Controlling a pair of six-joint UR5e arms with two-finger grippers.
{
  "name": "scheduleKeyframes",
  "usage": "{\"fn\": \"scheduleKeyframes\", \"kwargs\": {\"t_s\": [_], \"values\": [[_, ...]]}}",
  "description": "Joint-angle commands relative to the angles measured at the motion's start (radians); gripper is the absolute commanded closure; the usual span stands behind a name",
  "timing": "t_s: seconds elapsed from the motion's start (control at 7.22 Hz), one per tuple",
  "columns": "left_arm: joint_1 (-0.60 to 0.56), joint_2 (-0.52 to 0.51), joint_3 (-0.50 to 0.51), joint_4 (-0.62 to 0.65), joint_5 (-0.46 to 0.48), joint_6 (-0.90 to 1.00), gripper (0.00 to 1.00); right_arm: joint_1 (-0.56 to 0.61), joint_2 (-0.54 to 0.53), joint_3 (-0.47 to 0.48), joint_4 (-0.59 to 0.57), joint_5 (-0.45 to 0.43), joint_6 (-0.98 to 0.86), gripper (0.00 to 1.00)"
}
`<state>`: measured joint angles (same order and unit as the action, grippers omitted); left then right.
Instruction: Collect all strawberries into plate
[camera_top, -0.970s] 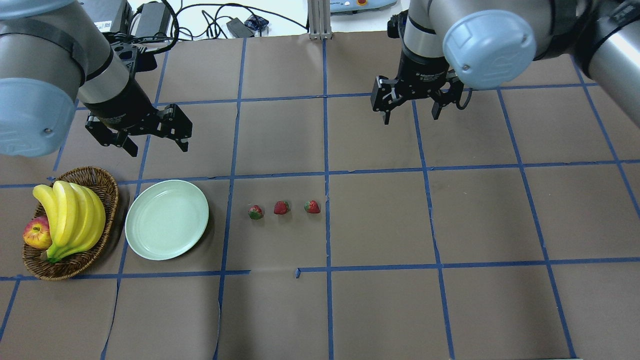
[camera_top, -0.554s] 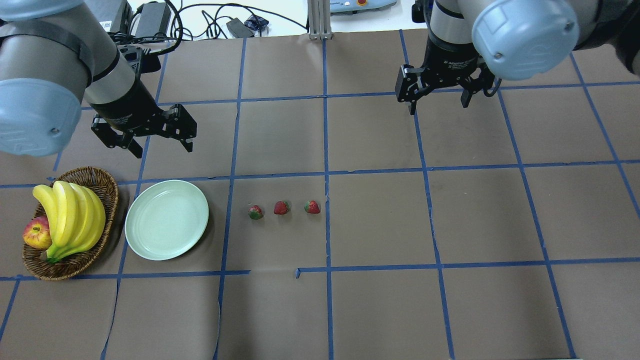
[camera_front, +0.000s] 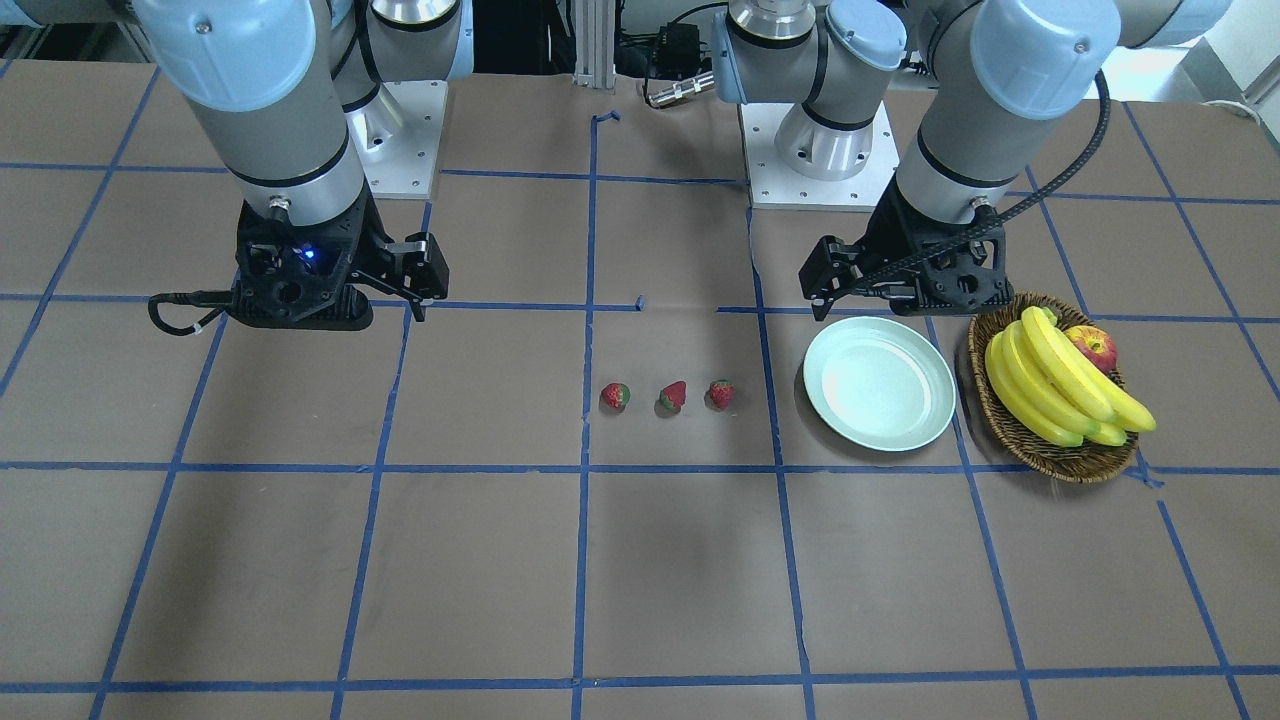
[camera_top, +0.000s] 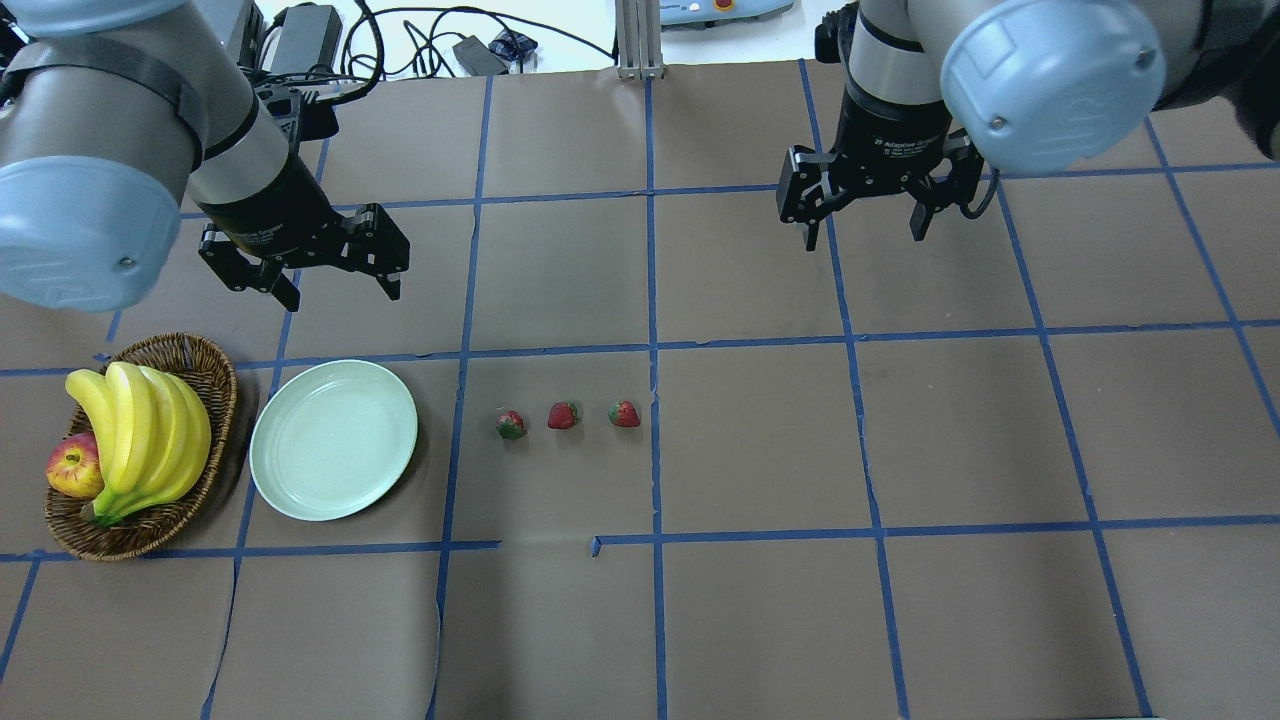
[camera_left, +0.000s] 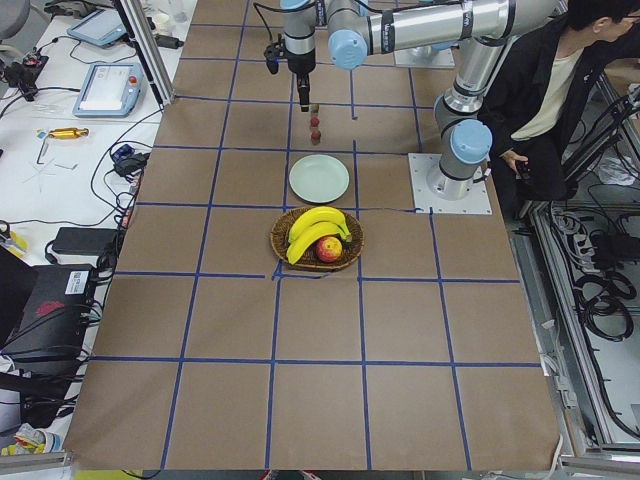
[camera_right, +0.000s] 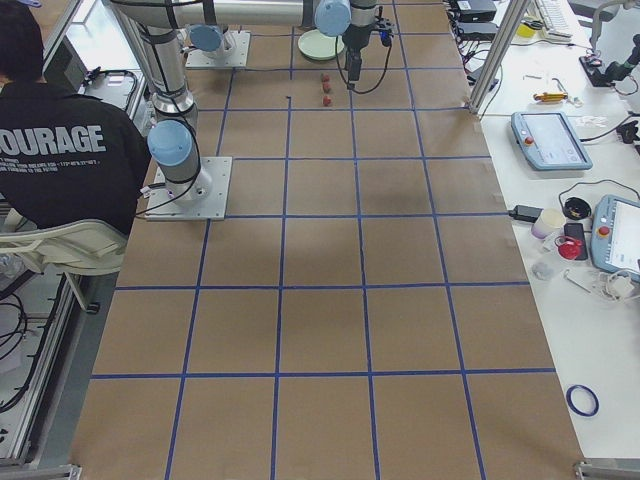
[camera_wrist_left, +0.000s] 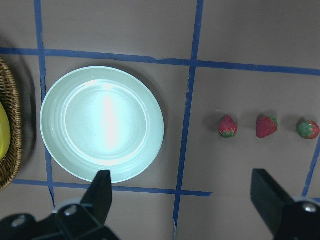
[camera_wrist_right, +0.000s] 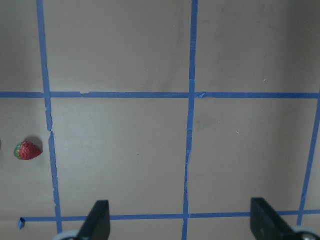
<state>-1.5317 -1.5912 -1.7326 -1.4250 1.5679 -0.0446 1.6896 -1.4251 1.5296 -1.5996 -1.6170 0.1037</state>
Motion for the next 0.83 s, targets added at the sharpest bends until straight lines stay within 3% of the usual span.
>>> {"fn": "scheduleKeyframes", "kwargs": {"t_s": [0.0, 0.28, 0.42, 0.69], "values": [[-0.082, -0.027, -0.005, 0.008, 0.0, -0.027, 0.0, 0.001, 0.002, 0.04, -0.054, -0.007, 0.004, 0.0], [-0.116, -0.071, -0.036, 0.081, -0.075, -0.046, 0.0, 0.001, 0.003, 0.044, -0.046, -0.001, 0.004, 0.0], [-0.116, -0.096, -0.088, 0.092, -0.074, -0.047, 0.0, -0.001, 0.012, 0.044, -0.049, -0.001, 0.004, 0.0], [-0.116, -0.175, -0.134, 0.252, -0.071, -0.049, 0.0, -0.007, 0.021, 0.07, -0.06, -0.015, -0.004, 0.0]]}}
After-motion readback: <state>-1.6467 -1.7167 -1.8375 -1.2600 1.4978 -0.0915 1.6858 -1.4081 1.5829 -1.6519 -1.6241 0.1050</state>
